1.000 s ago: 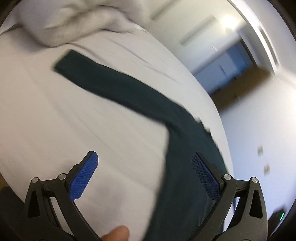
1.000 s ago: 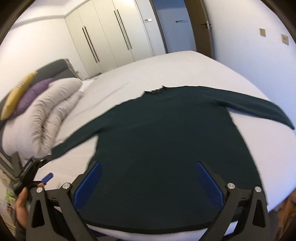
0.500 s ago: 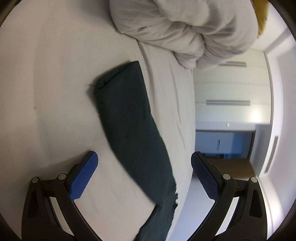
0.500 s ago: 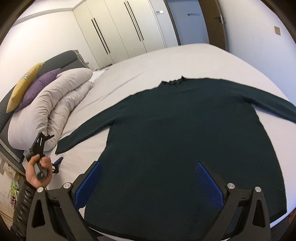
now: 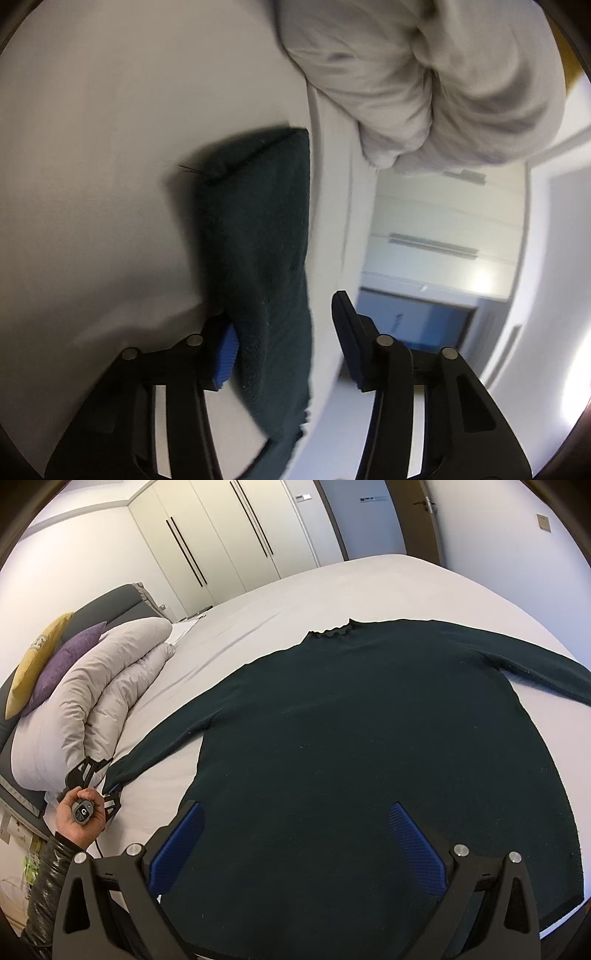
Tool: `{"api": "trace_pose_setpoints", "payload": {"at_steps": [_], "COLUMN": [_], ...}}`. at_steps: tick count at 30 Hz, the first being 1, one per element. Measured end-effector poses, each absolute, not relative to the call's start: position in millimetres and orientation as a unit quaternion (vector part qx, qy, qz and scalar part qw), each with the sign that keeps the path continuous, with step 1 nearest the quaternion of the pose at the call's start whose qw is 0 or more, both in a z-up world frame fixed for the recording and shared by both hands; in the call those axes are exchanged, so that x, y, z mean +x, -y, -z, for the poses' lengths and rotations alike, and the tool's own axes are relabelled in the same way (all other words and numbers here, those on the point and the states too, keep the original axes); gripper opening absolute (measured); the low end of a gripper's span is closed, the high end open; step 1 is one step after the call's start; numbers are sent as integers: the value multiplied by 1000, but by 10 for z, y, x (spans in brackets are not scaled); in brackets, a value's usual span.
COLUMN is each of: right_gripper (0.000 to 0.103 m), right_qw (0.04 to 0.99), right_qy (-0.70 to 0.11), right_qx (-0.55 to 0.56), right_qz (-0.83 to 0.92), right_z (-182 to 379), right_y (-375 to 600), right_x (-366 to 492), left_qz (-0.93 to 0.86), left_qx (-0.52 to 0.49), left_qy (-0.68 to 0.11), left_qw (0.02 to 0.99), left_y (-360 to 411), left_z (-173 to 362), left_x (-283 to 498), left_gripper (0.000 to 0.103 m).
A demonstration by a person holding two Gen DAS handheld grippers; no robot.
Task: Fold small clothes
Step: 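Fold the held sleeve across the sweater body and open the left gripper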
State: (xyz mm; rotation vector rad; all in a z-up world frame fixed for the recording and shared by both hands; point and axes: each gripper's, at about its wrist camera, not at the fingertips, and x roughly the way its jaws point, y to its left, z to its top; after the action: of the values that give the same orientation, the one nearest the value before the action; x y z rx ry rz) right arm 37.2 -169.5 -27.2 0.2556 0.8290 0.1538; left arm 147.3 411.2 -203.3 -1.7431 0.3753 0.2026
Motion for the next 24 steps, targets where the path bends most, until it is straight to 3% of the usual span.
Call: {"api": "trace_pose_setpoints", "payload": {"at_steps": [10,16,20,22,24], "right_gripper": [103,99,96,94,89], "right_qw": [906,903,904,903,901], "right_qy": [-398,-406,-406,-407,-410], "right_qx": [123,121,114,116,121], "right_qz": [-72,-73,-75,-75,-76], "right_z": [265,311,334,349,372], "right_y": [1741,1721,1701,1717,1730], "right_x": [400,446,438,452,477], "left_qz": [-122,-120,-130,-139,-136], "left_qx": [-759,-708,-702,-713,-722], "left_qy": [-90,-98,-122,-134,-140], "left_qw": [633,690,689,674,664], "left_y": [-4154,-4132,-4164,-4184,-4213], "left_z": [1995,1877,1921,1991,2020], "left_x": [1247,1326,1383,1399,1406], "left_gripper": [43,42,26,10,8]}}
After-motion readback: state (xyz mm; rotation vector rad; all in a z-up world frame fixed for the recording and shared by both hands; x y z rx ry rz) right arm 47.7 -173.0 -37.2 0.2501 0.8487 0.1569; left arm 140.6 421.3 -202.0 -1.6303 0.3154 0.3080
